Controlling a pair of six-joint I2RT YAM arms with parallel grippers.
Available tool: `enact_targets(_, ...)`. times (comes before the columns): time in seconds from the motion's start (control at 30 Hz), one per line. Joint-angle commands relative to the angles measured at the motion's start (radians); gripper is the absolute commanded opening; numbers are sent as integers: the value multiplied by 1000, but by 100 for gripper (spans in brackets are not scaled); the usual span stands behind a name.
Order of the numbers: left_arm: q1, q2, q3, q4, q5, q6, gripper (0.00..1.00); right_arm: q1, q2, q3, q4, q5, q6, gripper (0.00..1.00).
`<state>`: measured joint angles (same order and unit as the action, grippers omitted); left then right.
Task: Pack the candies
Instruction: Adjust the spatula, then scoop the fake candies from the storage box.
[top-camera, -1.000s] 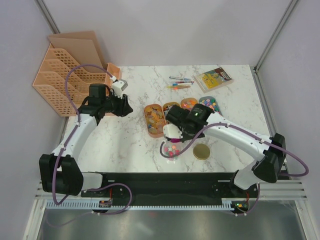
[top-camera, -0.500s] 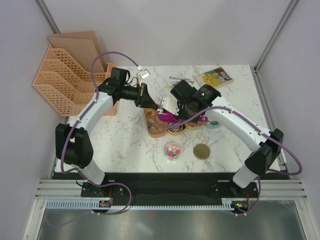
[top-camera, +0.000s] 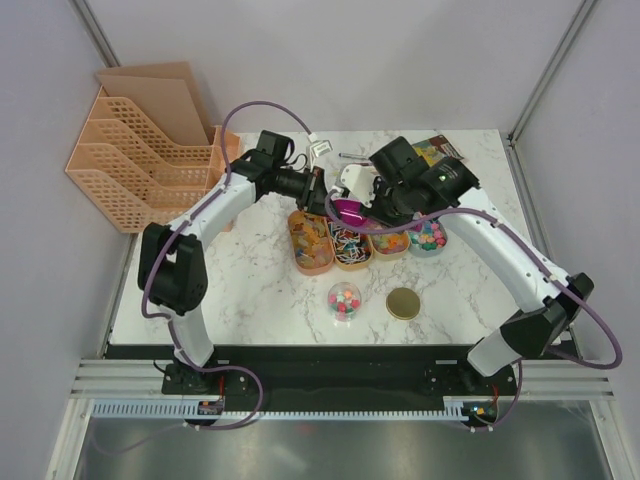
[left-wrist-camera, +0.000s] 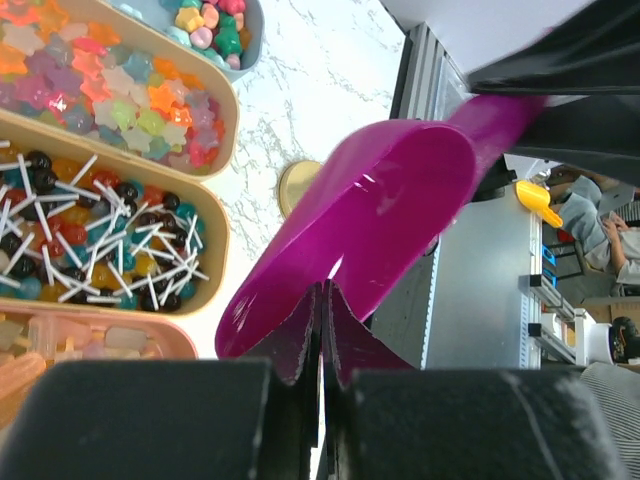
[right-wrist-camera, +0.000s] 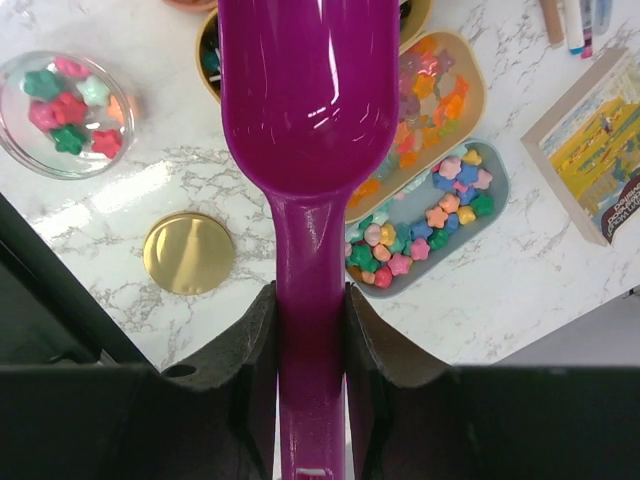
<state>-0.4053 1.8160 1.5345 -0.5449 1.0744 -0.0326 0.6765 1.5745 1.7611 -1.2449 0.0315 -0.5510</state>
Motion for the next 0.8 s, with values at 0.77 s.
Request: enact_targets(0.77,65,-151,-247,71,-593,270,2,-414,-163,-322,88,-174,368,0)
